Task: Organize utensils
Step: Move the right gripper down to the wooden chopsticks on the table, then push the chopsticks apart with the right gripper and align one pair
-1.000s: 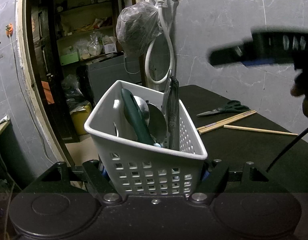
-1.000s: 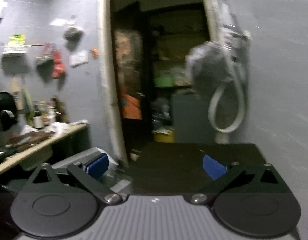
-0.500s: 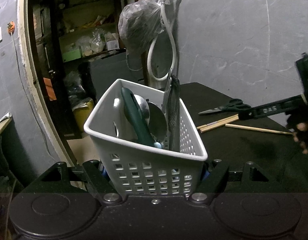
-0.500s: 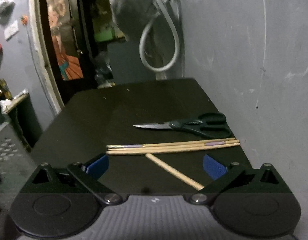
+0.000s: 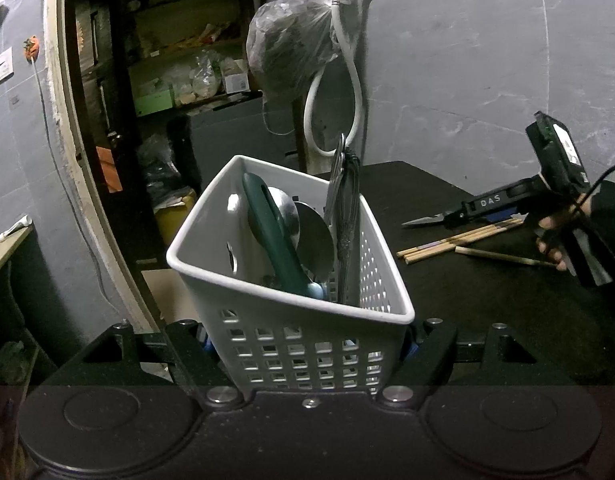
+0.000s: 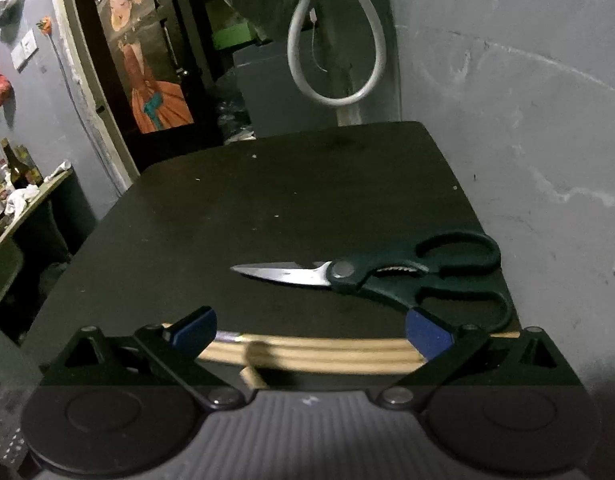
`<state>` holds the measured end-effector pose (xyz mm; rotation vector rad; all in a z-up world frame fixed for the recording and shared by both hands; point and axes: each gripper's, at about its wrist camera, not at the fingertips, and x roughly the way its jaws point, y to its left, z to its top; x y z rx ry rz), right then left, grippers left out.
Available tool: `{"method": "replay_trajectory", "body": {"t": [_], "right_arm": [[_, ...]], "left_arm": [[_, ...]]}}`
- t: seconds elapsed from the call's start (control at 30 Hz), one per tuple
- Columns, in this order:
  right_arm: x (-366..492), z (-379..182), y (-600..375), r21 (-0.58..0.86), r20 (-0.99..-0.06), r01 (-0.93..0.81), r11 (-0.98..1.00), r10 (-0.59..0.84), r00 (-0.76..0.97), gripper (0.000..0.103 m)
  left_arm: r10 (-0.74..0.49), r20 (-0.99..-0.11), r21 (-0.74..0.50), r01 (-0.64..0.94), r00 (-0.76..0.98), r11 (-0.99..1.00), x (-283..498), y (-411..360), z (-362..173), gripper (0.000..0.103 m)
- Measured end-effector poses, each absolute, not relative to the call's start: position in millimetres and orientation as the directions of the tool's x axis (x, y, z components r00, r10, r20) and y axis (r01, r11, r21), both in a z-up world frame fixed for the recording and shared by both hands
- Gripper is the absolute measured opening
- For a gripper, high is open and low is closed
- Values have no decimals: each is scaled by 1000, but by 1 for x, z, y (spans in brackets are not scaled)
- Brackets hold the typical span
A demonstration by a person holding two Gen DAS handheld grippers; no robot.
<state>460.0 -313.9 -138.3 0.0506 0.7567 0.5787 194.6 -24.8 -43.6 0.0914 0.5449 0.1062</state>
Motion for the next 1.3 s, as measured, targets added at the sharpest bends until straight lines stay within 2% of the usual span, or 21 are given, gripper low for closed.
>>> {"method": "replay_trajectory", "body": {"t": [0.07,0.47,0.73,0.97,1.1,1.3], "right_arm": [[468,-143,-316,261,-658,-456,851,503,561,102],[433,-146,-348,340,-655,-400,851,520,549,102],[370,-143,-337,268,-660,-464,844,512,550,102],[331,-137,-333,319,-654,-471,822,551,518,102],[310,-127,-342,323,-634,-429,844,529,564,102],[278,-119,-359,249,-676,-415,875,464,572,97]], "left_arm": [[127,-512,115,-79,849,990,194,-25,-44,79],[119,-507,119,-68,854,991,192,-24,-47,79],[102,-501,121,-47,860,992,191,-21,-48,79],[84,-497,121,-26,864,992,191,-19,-49,79],[76,-496,121,-18,865,993,190,-17,-50,79],[69,-491,120,-11,868,993,189,-16,-51,78]]}}
